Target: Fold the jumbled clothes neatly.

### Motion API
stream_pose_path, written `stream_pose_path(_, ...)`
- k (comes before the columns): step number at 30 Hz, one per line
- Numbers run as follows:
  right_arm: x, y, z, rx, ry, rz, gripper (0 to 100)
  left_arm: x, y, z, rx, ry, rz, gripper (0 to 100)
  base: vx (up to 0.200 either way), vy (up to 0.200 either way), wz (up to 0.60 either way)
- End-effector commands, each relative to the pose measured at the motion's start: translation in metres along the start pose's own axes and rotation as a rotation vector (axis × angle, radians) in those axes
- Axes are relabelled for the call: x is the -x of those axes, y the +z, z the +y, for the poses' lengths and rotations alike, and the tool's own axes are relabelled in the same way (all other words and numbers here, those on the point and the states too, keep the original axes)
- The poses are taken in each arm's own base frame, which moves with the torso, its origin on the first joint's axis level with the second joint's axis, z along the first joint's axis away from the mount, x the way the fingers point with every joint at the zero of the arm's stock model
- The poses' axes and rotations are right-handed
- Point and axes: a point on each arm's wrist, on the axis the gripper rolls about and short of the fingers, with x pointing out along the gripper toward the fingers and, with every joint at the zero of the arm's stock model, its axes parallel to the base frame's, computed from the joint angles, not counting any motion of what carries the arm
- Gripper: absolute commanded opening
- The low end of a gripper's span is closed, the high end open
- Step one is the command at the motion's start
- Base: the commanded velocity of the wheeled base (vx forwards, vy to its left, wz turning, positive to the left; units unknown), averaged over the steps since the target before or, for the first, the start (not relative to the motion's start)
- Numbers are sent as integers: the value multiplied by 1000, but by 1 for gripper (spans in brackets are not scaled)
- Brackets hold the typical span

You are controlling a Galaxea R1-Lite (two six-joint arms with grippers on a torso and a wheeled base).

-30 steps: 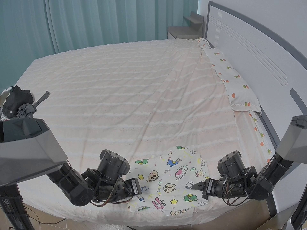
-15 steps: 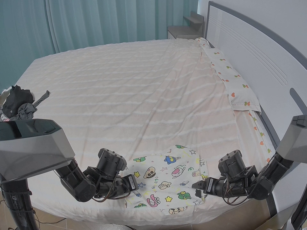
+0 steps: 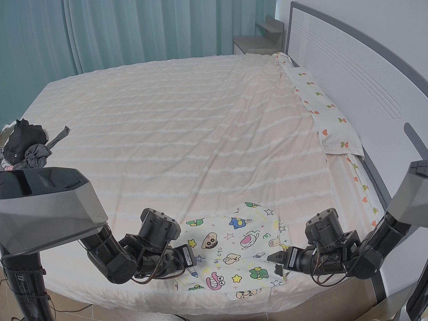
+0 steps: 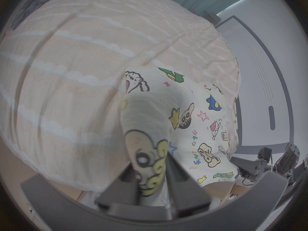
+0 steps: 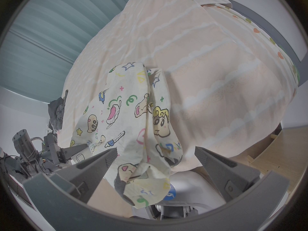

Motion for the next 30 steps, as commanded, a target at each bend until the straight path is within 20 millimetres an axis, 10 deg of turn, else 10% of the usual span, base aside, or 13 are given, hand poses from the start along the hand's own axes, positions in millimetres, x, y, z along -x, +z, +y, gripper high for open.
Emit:
stream_pose_path(1, 4, 2, 1, -2, 10, -11, 100, 1, -3, -1, -7, -6, 5, 100, 0, 0, 0)
stream_pose_path(13, 58, 34, 29, 5, 191, -198, 100, 33, 9, 11, 18, 139, -208, 100, 0, 0, 0)
stream_pose_path(21, 54, 21, 55, 67, 263, -151, 100, 69, 27, -5, 86, -31, -249, 100, 0, 0, 0)
stream_pose_path(30, 3, -24, 65, 158, 213, 39, 100, 74, 21, -23, 272, -228, -77, 100, 0, 0, 0)
